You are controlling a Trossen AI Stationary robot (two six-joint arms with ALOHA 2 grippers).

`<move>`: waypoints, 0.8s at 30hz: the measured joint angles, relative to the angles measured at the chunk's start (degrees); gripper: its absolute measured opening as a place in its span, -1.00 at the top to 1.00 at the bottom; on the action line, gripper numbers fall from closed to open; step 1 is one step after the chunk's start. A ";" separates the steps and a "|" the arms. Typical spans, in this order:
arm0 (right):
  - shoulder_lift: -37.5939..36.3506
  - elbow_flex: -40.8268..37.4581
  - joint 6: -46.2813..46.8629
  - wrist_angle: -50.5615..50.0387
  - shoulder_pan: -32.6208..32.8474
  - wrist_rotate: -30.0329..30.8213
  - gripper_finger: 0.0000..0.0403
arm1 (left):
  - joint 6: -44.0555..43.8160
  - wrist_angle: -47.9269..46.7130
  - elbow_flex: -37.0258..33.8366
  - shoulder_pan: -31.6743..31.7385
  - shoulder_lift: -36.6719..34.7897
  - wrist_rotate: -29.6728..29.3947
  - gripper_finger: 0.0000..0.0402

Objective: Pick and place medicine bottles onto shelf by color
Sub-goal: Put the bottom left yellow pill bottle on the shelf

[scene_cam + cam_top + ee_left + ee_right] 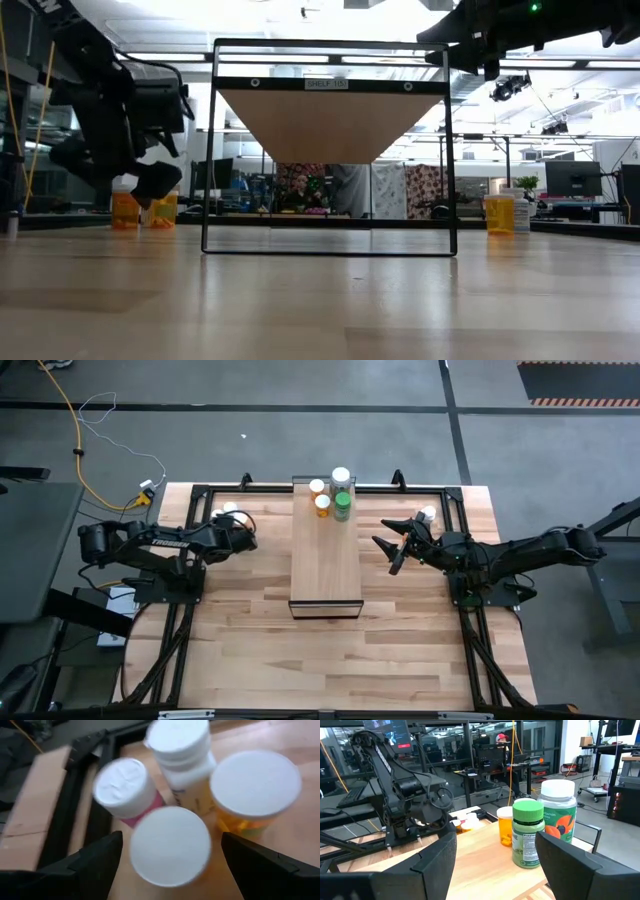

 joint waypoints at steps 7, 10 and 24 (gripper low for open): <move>0.02 0.00 0.01 0.00 0.00 -0.02 -0.30 | 2.58 3.35 -1.13 2.47 0.00 5.57 -0.65; 0.02 0.00 0.01 0.00 0.00 -0.04 -0.30 | 2.58 3.45 -1.13 2.92 0.00 5.59 -0.65; 0.02 0.00 0.01 0.00 0.00 -0.24 -0.30 | 2.60 4.17 -1.13 2.96 0.00 3.62 -0.37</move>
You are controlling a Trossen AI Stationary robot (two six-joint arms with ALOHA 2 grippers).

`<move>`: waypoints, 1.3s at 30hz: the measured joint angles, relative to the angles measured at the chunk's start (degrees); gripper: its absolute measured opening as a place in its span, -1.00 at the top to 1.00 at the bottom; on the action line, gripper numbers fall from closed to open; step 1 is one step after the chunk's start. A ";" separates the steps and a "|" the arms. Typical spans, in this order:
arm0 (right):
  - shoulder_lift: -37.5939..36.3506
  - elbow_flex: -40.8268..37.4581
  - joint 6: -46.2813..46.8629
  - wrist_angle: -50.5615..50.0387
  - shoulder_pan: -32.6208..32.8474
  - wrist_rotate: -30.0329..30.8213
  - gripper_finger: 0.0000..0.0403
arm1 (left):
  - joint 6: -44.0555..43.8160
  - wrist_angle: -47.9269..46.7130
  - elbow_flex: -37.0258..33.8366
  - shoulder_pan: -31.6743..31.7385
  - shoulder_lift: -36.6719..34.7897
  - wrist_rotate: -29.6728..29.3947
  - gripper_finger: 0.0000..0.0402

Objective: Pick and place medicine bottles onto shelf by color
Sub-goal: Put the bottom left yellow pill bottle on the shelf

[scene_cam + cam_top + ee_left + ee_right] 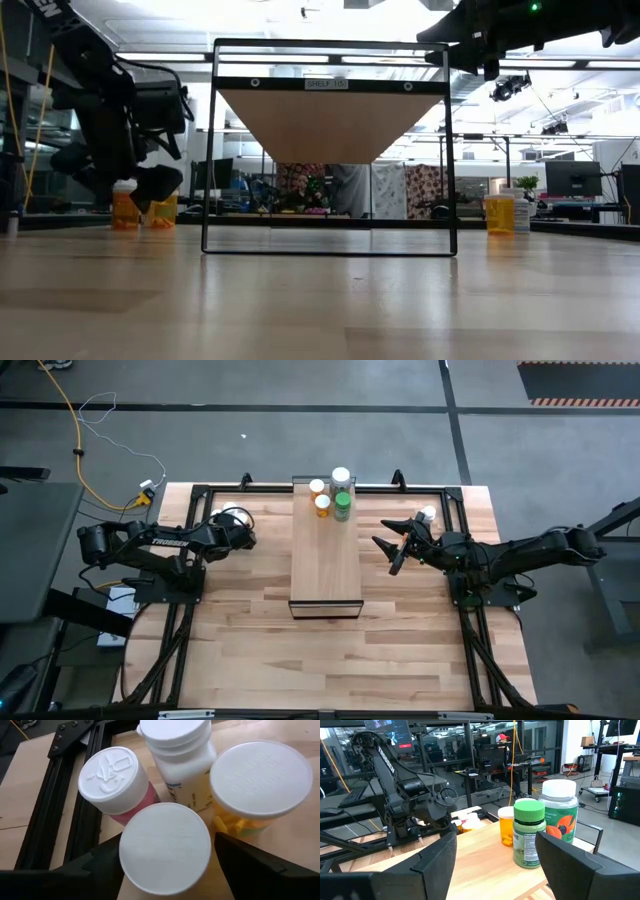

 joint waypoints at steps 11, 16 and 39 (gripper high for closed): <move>0.00 0.00 0.00 0.00 0.00 0.03 -0.30 | 1.52 0.04 0.00 0.00 0.00 -0.12 -0.03; 0.00 0.00 0.00 -0.10 0.00 0.04 -0.30 | 1.54 -0.02 0.02 0.00 -0.01 0.33 0.05; 0.00 0.02 0.00 -0.42 0.00 0.26 -0.30 | 5.40 -10.34 5.35 -8.12 -21.61 21.84 0.04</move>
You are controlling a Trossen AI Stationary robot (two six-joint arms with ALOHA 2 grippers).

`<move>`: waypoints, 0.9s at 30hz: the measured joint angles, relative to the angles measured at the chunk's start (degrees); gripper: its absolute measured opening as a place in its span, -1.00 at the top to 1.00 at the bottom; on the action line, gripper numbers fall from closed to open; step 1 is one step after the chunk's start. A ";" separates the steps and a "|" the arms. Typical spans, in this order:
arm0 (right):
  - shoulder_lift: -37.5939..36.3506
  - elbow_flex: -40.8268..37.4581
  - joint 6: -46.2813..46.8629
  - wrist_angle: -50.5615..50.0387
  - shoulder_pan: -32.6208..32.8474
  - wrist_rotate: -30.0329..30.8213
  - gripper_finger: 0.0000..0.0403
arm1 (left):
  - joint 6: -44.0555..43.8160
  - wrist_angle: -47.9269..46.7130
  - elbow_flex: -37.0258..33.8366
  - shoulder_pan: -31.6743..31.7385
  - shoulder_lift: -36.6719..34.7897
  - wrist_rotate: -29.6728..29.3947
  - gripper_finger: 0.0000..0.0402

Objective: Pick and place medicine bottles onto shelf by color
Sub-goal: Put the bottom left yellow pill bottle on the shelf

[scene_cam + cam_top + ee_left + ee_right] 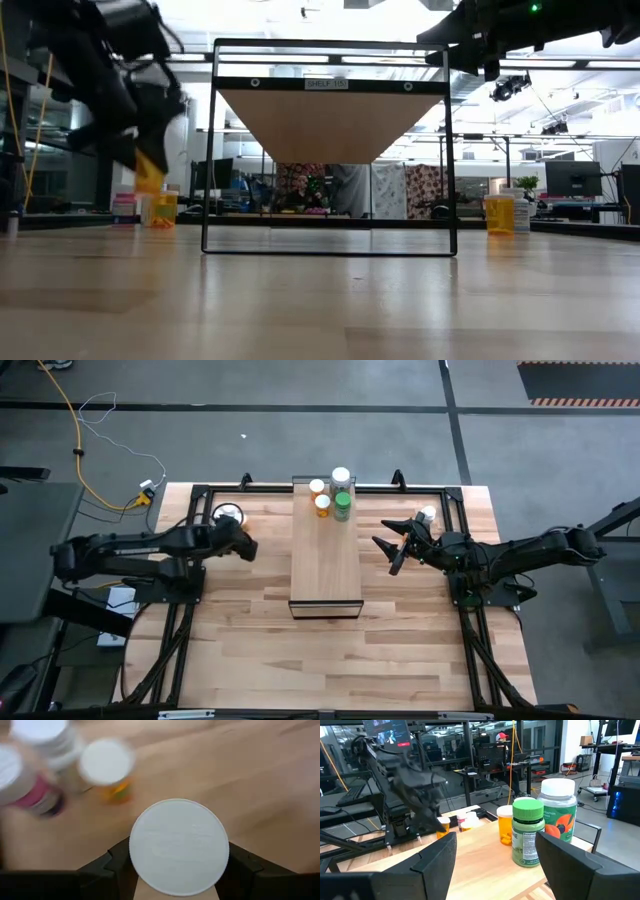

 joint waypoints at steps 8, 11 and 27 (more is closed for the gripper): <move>0.00 0.00 -0.01 0.00 0.00 -0.02 -0.30 | 2.08 10.08 2.26 -12.17 -4.01 -14.40 0.04; 0.00 0.00 0.00 0.00 0.00 -0.04 -0.30 | 8.69 19.53 2.26 -14.63 -3.14 -19.05 0.04; 0.00 0.00 0.00 -0.02 0.00 -0.33 -0.30 | 30.88 21.04 25.92 -0.28 21.45 2.42 0.04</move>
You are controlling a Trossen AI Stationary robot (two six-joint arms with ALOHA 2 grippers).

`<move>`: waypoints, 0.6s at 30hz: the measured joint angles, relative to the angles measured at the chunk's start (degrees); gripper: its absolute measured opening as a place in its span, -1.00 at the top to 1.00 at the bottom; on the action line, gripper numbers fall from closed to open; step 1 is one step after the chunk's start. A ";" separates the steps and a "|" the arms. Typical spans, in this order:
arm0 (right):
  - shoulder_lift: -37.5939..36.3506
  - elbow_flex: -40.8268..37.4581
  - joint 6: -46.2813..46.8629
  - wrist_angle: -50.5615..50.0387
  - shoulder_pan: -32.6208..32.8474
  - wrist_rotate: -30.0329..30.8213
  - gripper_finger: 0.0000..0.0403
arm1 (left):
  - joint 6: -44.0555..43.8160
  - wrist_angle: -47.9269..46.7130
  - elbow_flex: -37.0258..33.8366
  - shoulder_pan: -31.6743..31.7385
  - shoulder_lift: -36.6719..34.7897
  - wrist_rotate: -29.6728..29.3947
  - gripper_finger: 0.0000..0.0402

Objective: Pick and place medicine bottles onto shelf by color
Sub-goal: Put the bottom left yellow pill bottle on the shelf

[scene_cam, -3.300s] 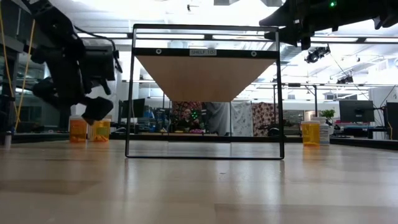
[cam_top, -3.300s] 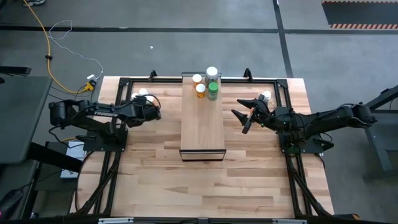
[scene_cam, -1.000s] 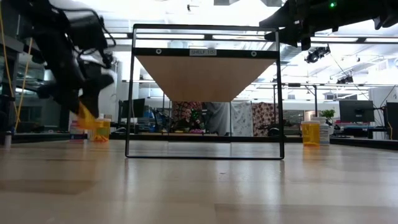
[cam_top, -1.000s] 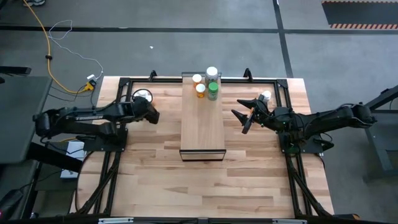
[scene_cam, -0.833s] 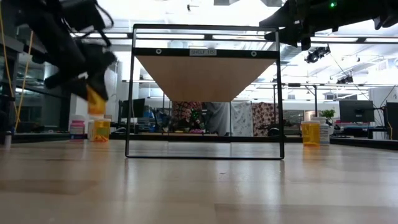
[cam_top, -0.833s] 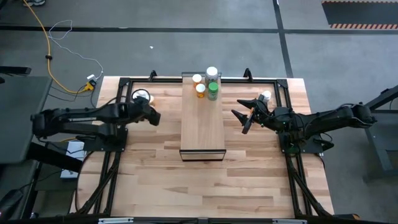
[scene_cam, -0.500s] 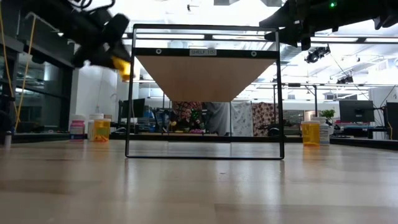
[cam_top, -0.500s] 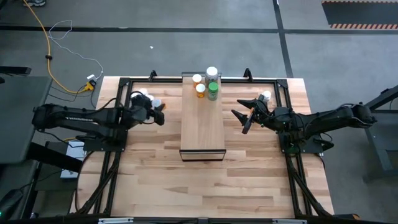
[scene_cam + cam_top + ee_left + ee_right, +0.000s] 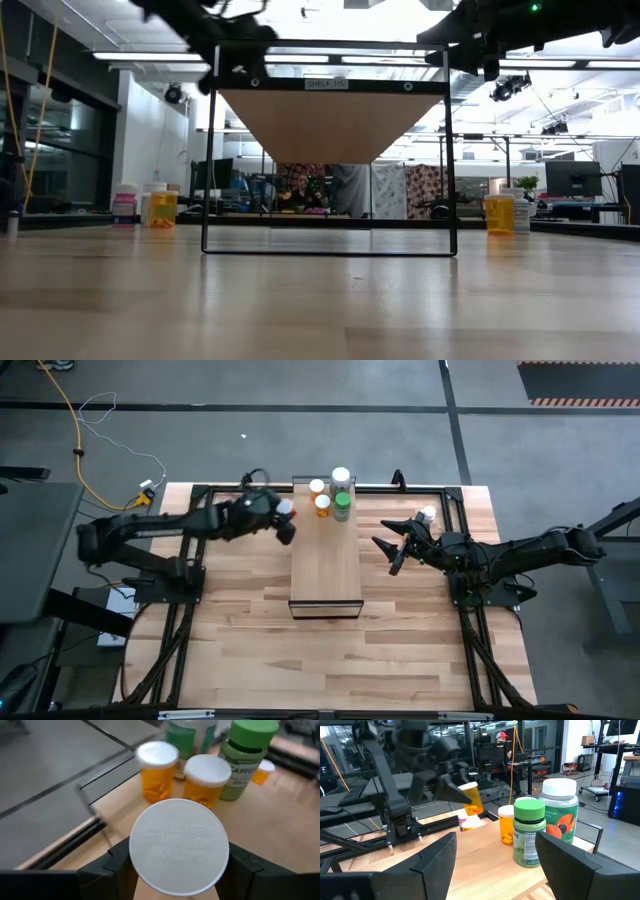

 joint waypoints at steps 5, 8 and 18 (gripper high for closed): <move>0.00 0.00 -0.02 -0.13 0.00 0.09 -0.30 | 5.28 -1.65 8.23 3.31 8.49 7.57 0.04; 0.00 0.00 -0.02 -0.45 0.00 0.09 -0.30 | 6.64 -2.42 11.01 4.64 11.96 9.77 0.04; 0.00 0.00 -0.17 -0.57 0.00 0.13 -0.30 | 6.80 -4.19 12.12 7.19 15.92 10.03 0.04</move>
